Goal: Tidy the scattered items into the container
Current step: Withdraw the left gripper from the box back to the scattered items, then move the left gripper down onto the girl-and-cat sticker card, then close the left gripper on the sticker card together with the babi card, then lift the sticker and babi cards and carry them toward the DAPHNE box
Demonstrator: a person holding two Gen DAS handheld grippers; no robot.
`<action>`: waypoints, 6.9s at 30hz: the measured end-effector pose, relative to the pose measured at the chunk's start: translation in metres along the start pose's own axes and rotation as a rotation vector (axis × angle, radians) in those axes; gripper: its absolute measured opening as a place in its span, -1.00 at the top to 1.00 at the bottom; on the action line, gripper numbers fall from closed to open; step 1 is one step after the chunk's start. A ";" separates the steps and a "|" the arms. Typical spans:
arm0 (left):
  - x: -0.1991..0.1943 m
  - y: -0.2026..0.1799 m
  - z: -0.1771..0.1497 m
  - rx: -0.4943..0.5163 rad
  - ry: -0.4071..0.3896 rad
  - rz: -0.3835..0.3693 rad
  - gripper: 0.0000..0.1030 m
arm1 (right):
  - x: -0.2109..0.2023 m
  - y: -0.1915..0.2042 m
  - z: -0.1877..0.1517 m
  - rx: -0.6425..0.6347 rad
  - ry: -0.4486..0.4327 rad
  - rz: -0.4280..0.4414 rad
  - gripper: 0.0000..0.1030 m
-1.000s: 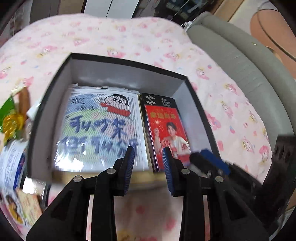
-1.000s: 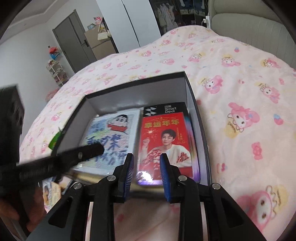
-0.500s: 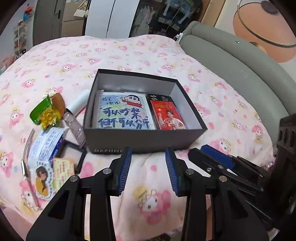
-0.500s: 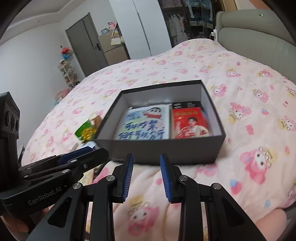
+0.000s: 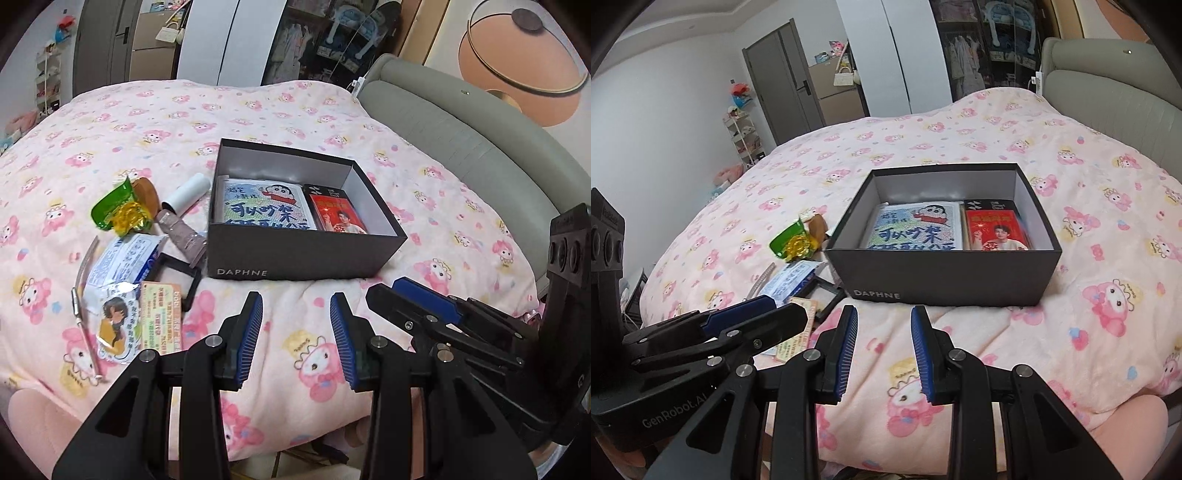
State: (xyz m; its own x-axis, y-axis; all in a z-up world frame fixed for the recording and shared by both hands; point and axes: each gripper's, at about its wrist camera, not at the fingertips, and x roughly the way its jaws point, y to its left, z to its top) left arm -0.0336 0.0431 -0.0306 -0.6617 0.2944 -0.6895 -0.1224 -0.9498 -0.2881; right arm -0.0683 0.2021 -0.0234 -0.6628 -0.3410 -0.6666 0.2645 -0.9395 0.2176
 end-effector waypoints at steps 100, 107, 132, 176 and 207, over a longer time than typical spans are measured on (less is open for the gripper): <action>0.089 0.209 -0.067 -0.362 0.197 0.077 0.29 | 0.166 0.084 -0.081 -0.075 0.481 0.142 0.42; 0.088 0.195 -0.068 -0.314 0.213 0.030 0.45 | 0.171 0.078 -0.080 -0.062 0.468 0.082 0.41; 0.133 0.168 -0.007 -0.035 0.143 0.100 0.33 | 0.168 0.045 -0.080 0.044 0.510 0.147 0.41; 0.142 0.141 -0.068 -0.090 0.312 -0.078 0.41 | 0.163 0.023 -0.063 0.107 0.447 0.042 0.19; 0.081 0.056 0.013 -0.110 0.134 -0.206 0.46 | 0.062 -0.023 0.024 0.040 0.112 0.054 0.22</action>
State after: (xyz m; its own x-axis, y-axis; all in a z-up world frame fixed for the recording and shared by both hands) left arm -0.1036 0.0126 -0.0938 -0.5268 0.4986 -0.6884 -0.1582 -0.8532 -0.4970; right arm -0.1325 0.2016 -0.0523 -0.5656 -0.3871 -0.7282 0.2678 -0.9214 0.2817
